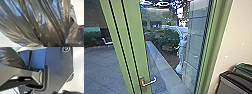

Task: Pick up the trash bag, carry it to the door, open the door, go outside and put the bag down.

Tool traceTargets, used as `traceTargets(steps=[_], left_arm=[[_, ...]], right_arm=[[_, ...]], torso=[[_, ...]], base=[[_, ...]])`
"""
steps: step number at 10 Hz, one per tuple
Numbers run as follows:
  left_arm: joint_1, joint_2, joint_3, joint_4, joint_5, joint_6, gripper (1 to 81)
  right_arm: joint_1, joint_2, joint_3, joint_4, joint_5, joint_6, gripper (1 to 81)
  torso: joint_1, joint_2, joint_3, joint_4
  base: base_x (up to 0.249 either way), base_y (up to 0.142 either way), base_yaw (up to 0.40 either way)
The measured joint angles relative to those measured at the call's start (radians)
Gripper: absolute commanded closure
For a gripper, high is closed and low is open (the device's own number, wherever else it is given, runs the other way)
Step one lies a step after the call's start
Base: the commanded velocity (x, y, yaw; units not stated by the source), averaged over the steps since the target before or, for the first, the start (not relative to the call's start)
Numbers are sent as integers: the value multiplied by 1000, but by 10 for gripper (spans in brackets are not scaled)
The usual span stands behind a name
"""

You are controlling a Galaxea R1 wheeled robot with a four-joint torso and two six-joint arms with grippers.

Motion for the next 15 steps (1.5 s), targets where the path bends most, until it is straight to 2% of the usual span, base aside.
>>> traceTargets(steps=[4,15], left_arm=[[12,-68,100,0,-2,0,811],[22,-91,99,0,-2,0,811]], right_arm=[[0,-85,128,0,4,-1,10],[-8,-117,103,0,0,-1,10]], torso=[[0,0,0,0],[0,0,0,0]], base=[[0,0,140],[0,0,174]])
